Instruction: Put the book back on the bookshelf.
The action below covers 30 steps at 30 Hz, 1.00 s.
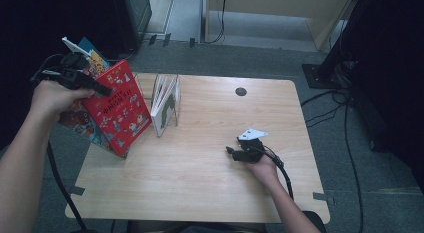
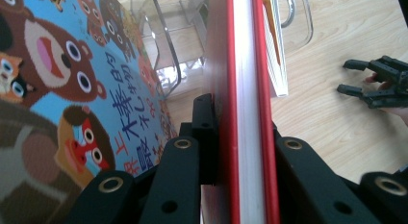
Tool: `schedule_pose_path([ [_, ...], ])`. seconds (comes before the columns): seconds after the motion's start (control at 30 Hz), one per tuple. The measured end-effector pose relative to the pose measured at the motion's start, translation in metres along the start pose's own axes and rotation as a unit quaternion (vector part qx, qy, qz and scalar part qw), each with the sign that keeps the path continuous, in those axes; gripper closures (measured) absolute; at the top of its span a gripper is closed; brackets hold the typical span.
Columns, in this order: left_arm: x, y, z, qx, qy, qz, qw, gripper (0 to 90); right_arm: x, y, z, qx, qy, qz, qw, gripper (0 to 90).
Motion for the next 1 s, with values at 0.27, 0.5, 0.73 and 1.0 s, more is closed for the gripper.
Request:
schedule_pose_path([
  [0.27, 0.000, 0.014, 0.007, 0.000, -0.002, 0.012, 0.9999, 79.9, 0.000, 0.000, 0.000, 0.000, 0.000, 0.000, 1.0000, 37.3],
  [0.5, -0.003, 0.025, 0.013, 0.011, -0.002, 0.015, 0.9998, 79.8, 0.000, 0.000, 0.000, 0.000, -0.001, 0.000, 1.0000, 37.3],
  [0.73, -0.005, 0.032, 0.016, 0.009, -0.007, 0.015, 0.9998, 79.6, 0.000, 0.000, 0.000, 0.000, 0.000, 0.000, 1.0000, 37.3],
  [1.0, -0.003, 0.036, 0.019, -0.036, 0.005, 0.013, 0.9992, 77.6, 0.000, 0.000, 0.000, 0.001, -0.001, 0.000, 1.0000, 37.4],
])
Point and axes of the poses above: each handheld gripper's, and its own axes: y roughly forward along the jaws, z roughly out of its top, x roughly to its right, the point moved 2 cm from there along y, roughly forward along the jaws, and after that the axes turned 12 degrees about x, right-handed, at the moved point
